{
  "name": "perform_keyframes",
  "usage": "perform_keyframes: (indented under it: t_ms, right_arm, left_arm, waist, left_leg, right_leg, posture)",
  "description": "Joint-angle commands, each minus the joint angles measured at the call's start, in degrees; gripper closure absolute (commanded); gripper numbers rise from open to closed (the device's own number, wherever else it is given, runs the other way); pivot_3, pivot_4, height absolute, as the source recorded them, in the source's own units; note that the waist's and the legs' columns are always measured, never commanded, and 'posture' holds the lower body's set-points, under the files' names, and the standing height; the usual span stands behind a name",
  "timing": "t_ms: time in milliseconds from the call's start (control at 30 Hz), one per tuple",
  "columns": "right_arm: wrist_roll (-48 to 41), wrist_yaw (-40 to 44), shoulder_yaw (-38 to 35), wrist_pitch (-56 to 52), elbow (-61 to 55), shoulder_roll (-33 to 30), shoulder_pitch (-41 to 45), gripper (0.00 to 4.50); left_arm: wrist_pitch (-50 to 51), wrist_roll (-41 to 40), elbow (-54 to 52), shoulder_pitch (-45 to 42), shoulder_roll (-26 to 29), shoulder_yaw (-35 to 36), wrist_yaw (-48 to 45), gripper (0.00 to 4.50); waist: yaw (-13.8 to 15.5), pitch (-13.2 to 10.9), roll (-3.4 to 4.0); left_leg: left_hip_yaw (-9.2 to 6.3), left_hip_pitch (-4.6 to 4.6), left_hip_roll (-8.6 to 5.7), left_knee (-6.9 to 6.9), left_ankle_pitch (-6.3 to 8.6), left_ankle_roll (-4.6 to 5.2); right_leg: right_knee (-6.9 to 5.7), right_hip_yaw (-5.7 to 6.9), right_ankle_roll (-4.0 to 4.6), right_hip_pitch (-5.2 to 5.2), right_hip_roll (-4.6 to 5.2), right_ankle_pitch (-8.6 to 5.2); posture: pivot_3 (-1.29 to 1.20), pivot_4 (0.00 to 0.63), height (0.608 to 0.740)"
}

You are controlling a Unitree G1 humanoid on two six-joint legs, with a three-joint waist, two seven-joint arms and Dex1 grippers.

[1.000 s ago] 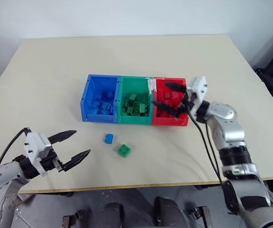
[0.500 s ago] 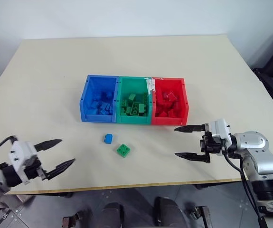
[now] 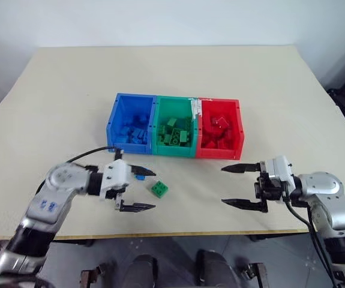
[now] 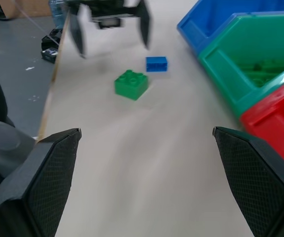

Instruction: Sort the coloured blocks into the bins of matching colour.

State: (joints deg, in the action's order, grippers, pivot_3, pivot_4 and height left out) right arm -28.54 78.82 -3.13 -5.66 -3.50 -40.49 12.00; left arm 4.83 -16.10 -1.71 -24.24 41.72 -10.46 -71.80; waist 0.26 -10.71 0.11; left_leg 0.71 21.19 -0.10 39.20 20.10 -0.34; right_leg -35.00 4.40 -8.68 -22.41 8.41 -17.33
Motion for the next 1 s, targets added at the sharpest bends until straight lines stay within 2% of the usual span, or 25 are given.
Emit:
perform_keyframes:
  t_ms: [33,200,300,500,533,633,767,900,1000]
  right_arm:
    - [-0.95,-1.97,-2.21,-0.66,-4.07,-1.26,-1.51,0.04]
    - [-1.24,-4.02,-4.21,-1.45,-6.57,-2.32,-4.7,0.04]
    - [-1.18,-5.09,-4.94,-1.32,-8.38,-2.64,-7.02,0.0]
    - [-1.2,-7.27,-6.09,-1.77,-10.13,-2.31,-8.96,0.0]
    - [-1.21,-7.7,-6.33,-1.77,-10.22,-2.21,-9.13,0.0]
    - [-1.59,-10.05,-7.42,-1.92,-10.8,-1.54,-9.95,0.0]
    - [-2.85,-13.93,-9.4,-1.57,-12.55,0.62,-12.42,0.0]
    - [-3.39,-18.58,-9.92,-0.54,-14.66,4.42,-13.57,0.0]
    - [-2.12,-22.85,-10.04,1.49,-14.43,7.94,-12.22,0.0]
  left_arm:
    - [-6.28,6.05,10.44,-5.78,-1.48,-5.07,-4.66,0.0]
    - [-11.38,8.21,19.78,-12.08,-7.16,-7.31,-6.2,0.0]
    - [-12.45,9.39,22.08,-13.83,-9.48,-8.5,-6.85,0.56]
    - [-15.29,11.48,23.84,-14.2,-9.53,-8.52,-6.8,2.47]
    - [-15.39,11.71,23.92,-14.26,-9.44,-8.37,-6.59,2.62]
    - [-13.0,9.04,22.23,-14.8,-10.97,-5.84,-4.41,2.62]
    - [-1.63,1.33,17.02,-18.31,-17.38,1.47,4.66,2.62]
    - [4.07,2.79,19.07,-23.91,-21.71,5.91,17.81,2.62]
    - [4.75,4.34,23.65,-28.45,-23.95,8.15,25.35,2.62]
  waist:
    - [-0.14,0.0,0.0]
    - [0.18,-0.01,-0.02]
    - [0.75,-0.01,-0.03]
    - [0.98,-0.01,-0.03]
    - [1.04,-0.01,-0.03]
    - [1.09,-0.01,-0.03]
    - [1.43,-0.06,-0.1]
    - [1.27,-0.06,-0.12]
    - [1.03,-0.06,-0.12]
  left_leg:
    - [0.03,0.0,0.0,0.0,-0.01,0.02]
    - [0.04,0.05,-0.02,0.01,-0.02,0.04]
    - [0.03,0.07,-0.01,0.03,-0.02,0.06]
    - [0.06,0.04,-0.01,0.05,-0.03,0.07]
    - [0.05,0.04,-0.01,0.07,-0.03,0.08]
    - [0.04,0.04,-0.01,0.09,-0.04,0.08]
    - [-0.08,0.14,-0.03,0.21,-0.04,0.1]
    - [-0.18,0.3,-0.07,0.46,-0.02,0.14]
    - [-0.16,0.27,-0.07,0.49,-0.02,0.15]
  right_leg:
    - [0.01,0.0,-0.01,-0.02,0.0,0.0]
    - [0.02,0.0,-0.03,-0.04,0.0,0.02]
    - [0.02,0.0,-0.06,-0.03,0.0,0.03]
    - [0.02,-0.02,-0.1,-0.02,0.0,0.05]
    - [0.02,-0.02,-0.11,-0.01,0.0,0.06]
    - [0.02,-0.02,-0.13,0.01,0.0,0.07]
    - [0.01,0.0,-0.16,0.02,0.02,0.09]
    - [-0.01,0.02,-0.27,0.04,0.02,0.14]
    - [-0.01,0.0,-0.33,0.06,0.02,0.18]
  posture:
    - [0.0,0.15,0.74]
    - [0.0,0.15,0.74]
    - [0.0,0.15,0.74]
    - [0.0,0.15,0.74]
    - [0.0,0.15,0.74]
    - [0.0,0.15,0.74]
    - [0.0,0.15,0.74]
    - [0.0,0.15,0.74]
    - [0.0,0.15,0.74]
